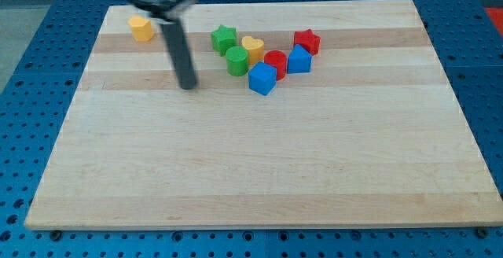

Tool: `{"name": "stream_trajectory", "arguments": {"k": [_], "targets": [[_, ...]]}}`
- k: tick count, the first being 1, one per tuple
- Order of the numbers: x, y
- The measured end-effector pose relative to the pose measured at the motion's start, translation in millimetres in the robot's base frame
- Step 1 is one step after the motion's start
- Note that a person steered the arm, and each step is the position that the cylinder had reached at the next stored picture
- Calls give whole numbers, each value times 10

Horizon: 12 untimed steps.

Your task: Move the red star to the bottom right of the board

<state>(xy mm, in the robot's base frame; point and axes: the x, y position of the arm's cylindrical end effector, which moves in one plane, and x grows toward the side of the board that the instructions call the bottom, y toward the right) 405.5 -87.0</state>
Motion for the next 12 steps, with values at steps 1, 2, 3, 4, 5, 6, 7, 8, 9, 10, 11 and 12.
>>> {"name": "stream_trajectory", "arguments": {"k": [1,2,3,4,5,6,7,8,9,10,11,12], "targets": [[311,688],[625,1085],[645,1085],[539,1250],[319,2042],[134,2744],[-794,2847],[-1699,2528],[-2122,1865],[-2124,1653],[-2010,1469],[-1658,1402]]}}
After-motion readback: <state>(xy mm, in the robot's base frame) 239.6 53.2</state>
